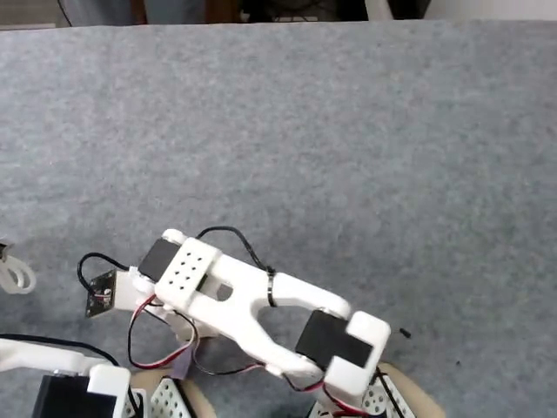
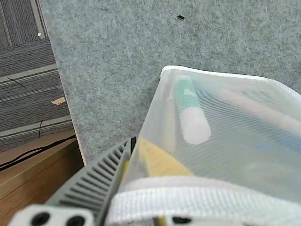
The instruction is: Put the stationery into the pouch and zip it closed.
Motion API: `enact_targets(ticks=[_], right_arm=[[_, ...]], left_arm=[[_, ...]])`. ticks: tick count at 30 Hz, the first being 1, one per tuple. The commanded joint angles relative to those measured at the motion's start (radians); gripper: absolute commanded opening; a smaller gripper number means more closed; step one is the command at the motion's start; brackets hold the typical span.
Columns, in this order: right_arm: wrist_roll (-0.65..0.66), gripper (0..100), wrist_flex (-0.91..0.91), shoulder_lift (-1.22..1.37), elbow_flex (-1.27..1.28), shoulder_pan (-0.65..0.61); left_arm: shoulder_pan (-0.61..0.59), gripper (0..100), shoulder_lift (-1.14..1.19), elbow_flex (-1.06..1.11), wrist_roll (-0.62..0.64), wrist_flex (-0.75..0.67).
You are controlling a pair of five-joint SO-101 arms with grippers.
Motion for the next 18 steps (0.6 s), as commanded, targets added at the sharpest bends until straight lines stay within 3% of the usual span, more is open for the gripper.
enact_targets(ticks=[1, 12, 18], right_arm=[[-0.095, 22.6, -0.064, 0.031, -0.01, -0.011], [-0.476, 22.6, -0.183, 0.068, -0.077, -0.011], [-0.489, 22.6, -0.259, 0.091, -0.051, 0.051]], left_arm=[[-0.047, 3, 0.003, -0.042, -0.006, -0.037], [-0.058, 3, 0.003, -0.036, -0.006, -0.064], [-0.059, 3, 0.003, -0.036, -0.008, -0.064]])
